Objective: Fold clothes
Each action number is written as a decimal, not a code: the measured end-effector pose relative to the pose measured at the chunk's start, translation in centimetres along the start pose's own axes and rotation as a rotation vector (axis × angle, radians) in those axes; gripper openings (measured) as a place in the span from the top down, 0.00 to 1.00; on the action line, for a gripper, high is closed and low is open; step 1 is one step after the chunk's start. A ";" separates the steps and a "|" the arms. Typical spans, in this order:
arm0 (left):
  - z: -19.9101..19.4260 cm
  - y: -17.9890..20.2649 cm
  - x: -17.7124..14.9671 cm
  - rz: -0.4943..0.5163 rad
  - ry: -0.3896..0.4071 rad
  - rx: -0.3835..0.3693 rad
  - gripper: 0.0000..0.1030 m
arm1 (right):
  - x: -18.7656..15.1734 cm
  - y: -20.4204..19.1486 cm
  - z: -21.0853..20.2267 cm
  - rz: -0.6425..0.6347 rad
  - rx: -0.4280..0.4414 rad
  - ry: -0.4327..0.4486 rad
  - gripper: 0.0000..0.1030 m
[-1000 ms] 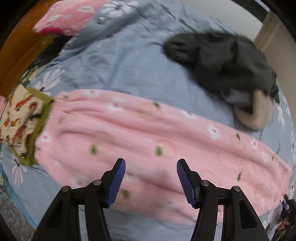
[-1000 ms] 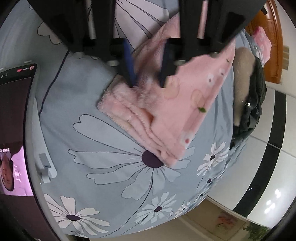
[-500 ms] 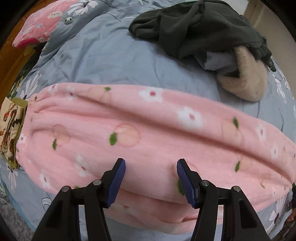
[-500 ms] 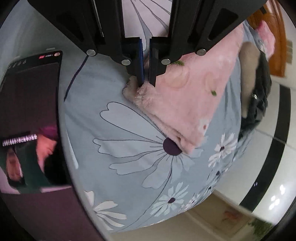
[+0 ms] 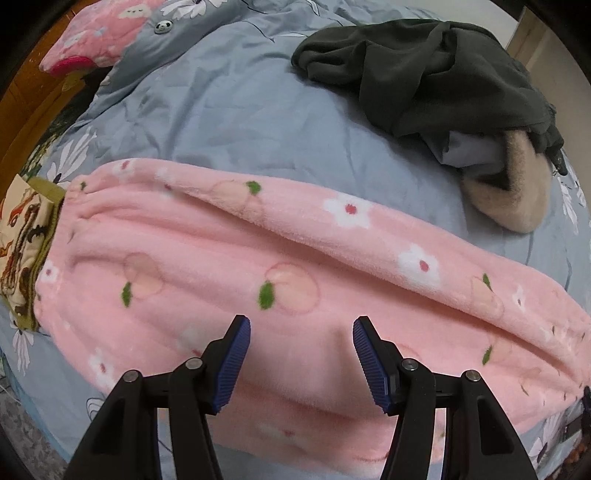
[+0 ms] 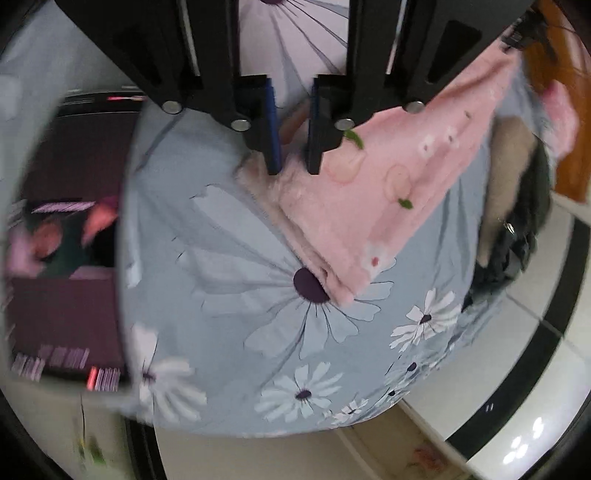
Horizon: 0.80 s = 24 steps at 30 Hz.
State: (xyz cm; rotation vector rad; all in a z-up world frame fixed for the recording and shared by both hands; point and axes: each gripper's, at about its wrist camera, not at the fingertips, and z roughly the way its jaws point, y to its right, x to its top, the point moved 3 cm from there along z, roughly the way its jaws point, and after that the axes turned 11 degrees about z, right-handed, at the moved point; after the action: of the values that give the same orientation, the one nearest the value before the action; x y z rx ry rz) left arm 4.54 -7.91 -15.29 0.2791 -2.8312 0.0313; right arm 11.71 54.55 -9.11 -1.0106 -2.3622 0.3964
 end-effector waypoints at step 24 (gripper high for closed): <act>4.0 0.9 1.5 0.019 -0.054 0.012 0.32 | 4.8 -6.8 8.3 -0.279 0.176 -0.213 0.61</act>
State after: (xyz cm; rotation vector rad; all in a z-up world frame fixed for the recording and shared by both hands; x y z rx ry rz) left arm 1.75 -7.47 -18.66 0.2593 -2.8883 0.0449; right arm 0.20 53.06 -11.01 -0.5722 -2.5566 0.6167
